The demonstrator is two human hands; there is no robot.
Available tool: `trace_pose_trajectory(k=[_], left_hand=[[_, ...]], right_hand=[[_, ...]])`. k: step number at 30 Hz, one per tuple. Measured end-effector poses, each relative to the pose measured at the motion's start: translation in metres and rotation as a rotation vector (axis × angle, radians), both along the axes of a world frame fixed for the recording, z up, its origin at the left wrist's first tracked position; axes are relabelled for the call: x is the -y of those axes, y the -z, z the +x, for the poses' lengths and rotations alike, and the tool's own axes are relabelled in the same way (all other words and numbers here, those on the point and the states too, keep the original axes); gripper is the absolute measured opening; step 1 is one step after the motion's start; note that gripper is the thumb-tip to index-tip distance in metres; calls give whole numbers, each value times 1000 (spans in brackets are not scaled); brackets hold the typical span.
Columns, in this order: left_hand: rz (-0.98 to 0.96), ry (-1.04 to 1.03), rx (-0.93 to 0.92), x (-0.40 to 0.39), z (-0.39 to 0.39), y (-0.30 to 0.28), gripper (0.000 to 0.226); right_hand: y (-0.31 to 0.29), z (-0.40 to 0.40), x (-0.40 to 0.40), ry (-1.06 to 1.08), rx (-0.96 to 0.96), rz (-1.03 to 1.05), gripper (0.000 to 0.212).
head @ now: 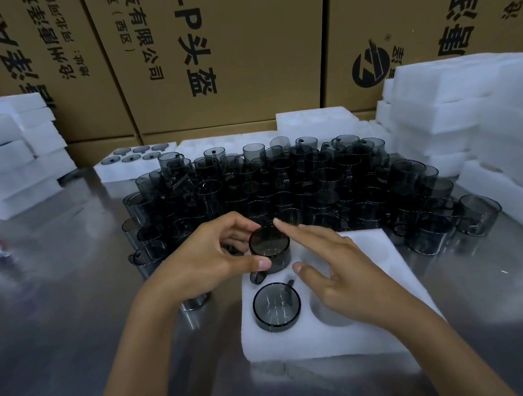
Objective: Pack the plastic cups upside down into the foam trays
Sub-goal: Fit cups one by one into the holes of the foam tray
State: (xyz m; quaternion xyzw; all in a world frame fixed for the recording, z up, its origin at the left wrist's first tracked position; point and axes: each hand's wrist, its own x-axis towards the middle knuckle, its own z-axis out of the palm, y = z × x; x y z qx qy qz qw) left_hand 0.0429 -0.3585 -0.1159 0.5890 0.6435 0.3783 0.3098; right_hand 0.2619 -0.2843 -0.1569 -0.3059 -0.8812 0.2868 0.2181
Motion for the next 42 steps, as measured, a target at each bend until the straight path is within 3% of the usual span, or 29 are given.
trace_pose_trajectory(k=[10, 23, 25, 27, 29, 31, 34, 42], left_hand=[[-99, -9, -238, -7, -2, 14, 44], [-52, -58, -223, -5, 2, 9, 28], [34, -130, -163, -2, -3, 4, 17], [113, -315, -216, 4, -16, -1, 10], [37, -509, -423, 14, -35, -3, 18], [-163, -617, -566, 23, -51, -1, 19], [-361, -637, -569, 26, -57, 3, 17], [-560, -618, -597, 27, -47, 0, 24]], right_hand=[[2, -6, -1, -5, 238, 170, 54], [1, -6, 1, 37, 281, 176, 53], [2, -5, 0, 50, 272, 182, 53], [3, -5, -1, 54, 257, 178, 53], [4, -5, -3, 56, 241, 178, 52], [5, -5, -3, 60, 221, 173, 52], [5, -4, -2, 61, 208, 165, 53], [5, -3, -2, 58, 208, 171, 54]])
